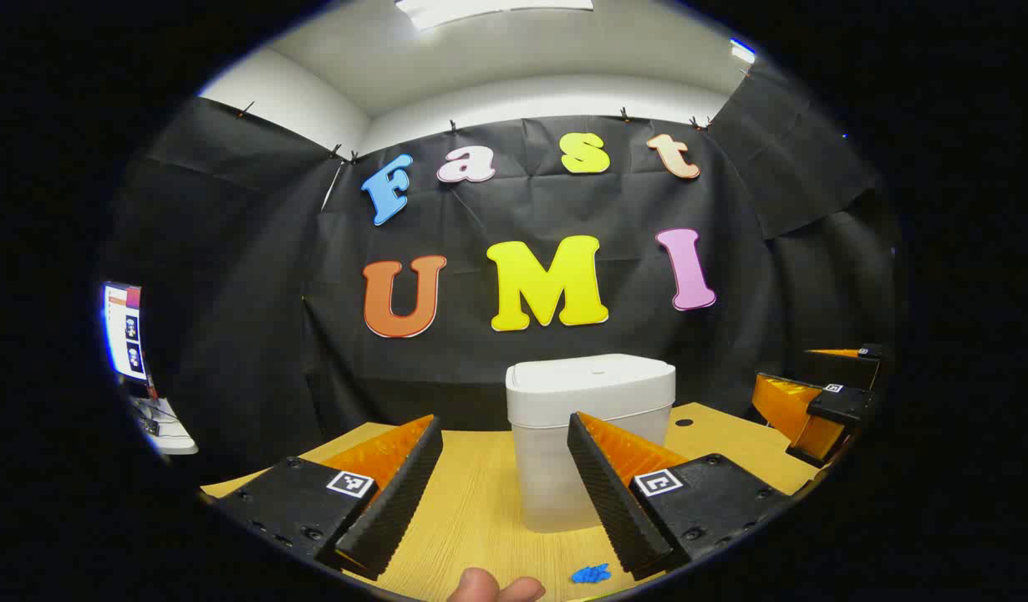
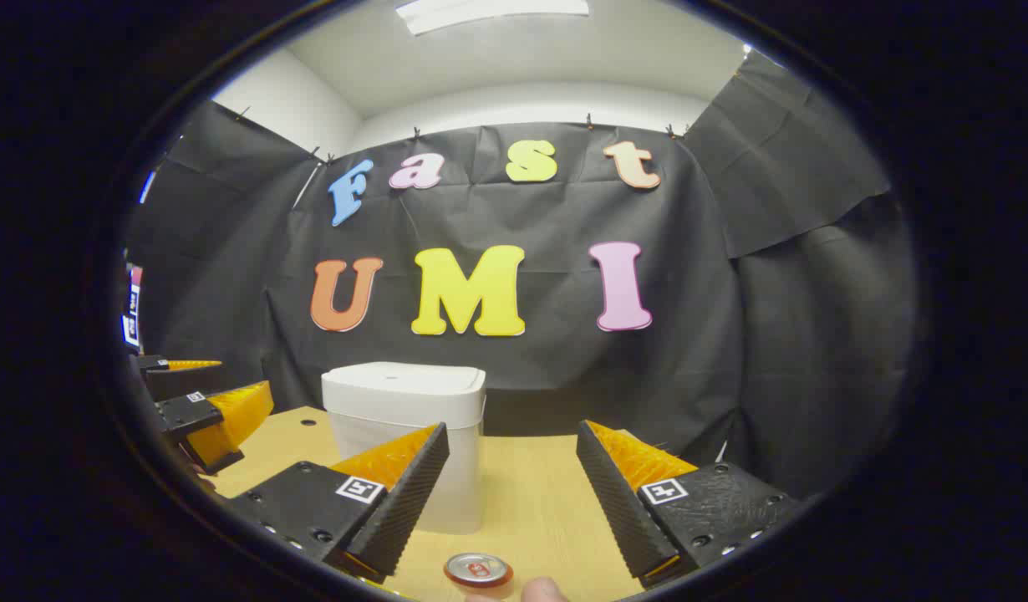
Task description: Press the lid of the desktop garbage bin to open it, pick up the crumpled paper on the desktop and throw it into the bin, then pick up the pop can on the desktop and drop it into the bin, and finally close the garbage bin lid.
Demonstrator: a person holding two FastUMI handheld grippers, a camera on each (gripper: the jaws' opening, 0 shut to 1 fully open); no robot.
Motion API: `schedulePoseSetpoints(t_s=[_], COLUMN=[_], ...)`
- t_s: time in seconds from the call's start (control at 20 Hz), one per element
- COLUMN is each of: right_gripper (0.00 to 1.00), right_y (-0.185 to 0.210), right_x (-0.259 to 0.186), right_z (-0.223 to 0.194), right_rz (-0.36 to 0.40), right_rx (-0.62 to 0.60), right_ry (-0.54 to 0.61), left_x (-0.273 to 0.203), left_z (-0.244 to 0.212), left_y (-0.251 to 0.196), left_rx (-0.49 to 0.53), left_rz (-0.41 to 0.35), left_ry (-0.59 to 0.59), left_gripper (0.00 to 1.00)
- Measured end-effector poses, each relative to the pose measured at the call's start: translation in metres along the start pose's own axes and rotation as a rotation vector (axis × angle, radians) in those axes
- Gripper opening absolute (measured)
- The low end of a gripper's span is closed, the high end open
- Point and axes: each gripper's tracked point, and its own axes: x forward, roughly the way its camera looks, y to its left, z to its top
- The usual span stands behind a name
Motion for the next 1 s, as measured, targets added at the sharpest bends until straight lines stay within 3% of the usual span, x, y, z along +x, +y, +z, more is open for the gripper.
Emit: schedulePoseSetpoints(t_s=[0.05, 1.0], right_gripper=[0.97, 0.97], right_y=[-0.002, -0.027], right_x=[-0.001, -0.011], right_z=[-0.001, -0.009], right_rz=[-0.001, -0.012], right_rx=[0.004, 0.012], right_ry=[0.002, 0.012], left_x=[-0.001, -0.002], left_z=[0.001, -0.01], left_y=[-0.003, -0.014], left_rx=[0.001, -0.016], left_rz=[-0.005, -0.007], left_ry=[-0.003, 0.003], left_gripper=[0.97, 0.97])
